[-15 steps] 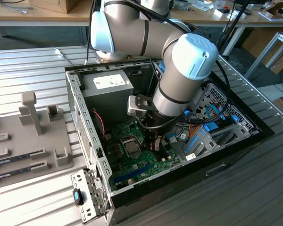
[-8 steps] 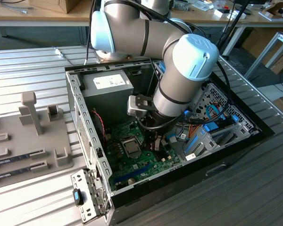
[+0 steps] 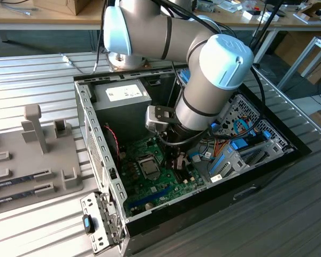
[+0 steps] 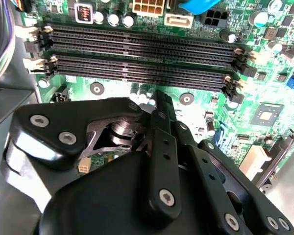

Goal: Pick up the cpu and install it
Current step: 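Install the first cpu locking lever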

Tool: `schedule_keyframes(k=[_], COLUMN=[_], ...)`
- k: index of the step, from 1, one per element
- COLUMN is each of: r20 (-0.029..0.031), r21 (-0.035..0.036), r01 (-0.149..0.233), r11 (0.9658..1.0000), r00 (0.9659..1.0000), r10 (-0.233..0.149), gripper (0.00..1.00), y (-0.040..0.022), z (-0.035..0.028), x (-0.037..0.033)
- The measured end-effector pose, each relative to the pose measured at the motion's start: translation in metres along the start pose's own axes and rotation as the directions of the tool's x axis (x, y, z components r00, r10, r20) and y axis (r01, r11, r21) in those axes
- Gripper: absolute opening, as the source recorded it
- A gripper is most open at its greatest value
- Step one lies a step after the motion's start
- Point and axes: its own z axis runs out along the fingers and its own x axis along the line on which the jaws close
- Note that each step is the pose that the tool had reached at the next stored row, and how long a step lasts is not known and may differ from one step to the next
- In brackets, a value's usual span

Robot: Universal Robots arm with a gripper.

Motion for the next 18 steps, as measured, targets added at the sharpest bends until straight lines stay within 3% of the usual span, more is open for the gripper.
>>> schedule_keyframes(k=[2,3,6,18], r20=[0.0113,0.0130,0.0135,0.0119], r21=[-0.0048,-0.0058,-0.0065,-0.0058], r01=[0.001,0.001,0.001,0.001], r11=[1.0000,1.0000,1.0000,1.0000], r00=[0.9999,0.9999,0.9999,0.9999], r10=[-0.001,-0.001,-0.001,-0.001], gripper=[0.11,0.11,0.11,0.11], y=[-0.0003,-0.0008,-0.0032,-0.0021], z=[0.0001,0.0001,0.0002,-0.0083], x=[0.0005,0.0018,0.0071,0.0079])
